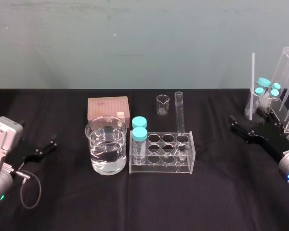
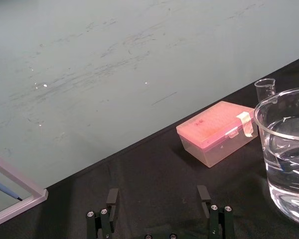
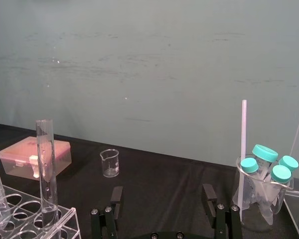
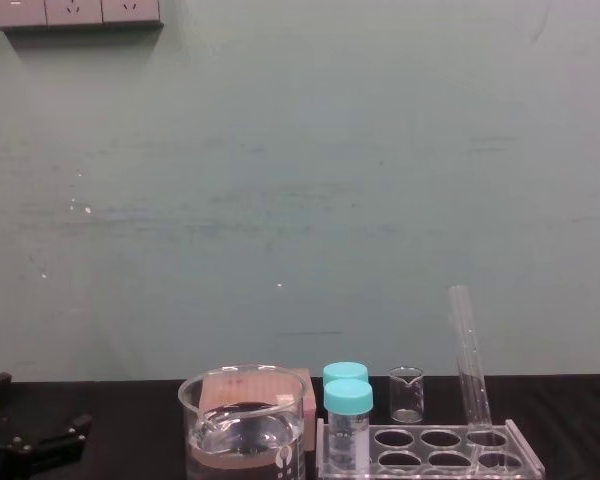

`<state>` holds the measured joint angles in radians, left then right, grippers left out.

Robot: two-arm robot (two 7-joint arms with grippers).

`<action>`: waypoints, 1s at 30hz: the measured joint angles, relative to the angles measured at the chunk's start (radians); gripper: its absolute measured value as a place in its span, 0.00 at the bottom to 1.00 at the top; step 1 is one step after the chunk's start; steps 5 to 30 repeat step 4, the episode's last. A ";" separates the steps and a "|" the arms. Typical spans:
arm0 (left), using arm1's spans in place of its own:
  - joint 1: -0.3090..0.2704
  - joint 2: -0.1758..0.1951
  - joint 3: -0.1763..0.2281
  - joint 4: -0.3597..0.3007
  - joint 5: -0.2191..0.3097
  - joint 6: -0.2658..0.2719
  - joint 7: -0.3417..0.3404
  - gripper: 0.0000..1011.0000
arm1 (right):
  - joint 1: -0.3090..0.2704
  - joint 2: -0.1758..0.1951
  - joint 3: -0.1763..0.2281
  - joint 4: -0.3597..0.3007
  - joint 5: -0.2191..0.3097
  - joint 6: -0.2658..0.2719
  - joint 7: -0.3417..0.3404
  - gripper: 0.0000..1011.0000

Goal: Hold the test tube with one hand and immerse one end into the beaker, then return it to the test tube rack.

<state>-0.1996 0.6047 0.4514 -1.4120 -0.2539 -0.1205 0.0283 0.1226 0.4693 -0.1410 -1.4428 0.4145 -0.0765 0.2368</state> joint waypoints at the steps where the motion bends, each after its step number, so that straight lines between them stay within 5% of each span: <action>1: 0.000 0.000 0.000 0.000 0.000 0.000 0.000 0.99 | 0.000 0.000 0.000 0.000 0.000 0.000 0.000 0.99; 30: 0.000 0.000 0.000 0.000 0.000 0.000 0.000 0.99 | 0.000 0.000 0.000 0.000 0.000 0.000 0.000 0.99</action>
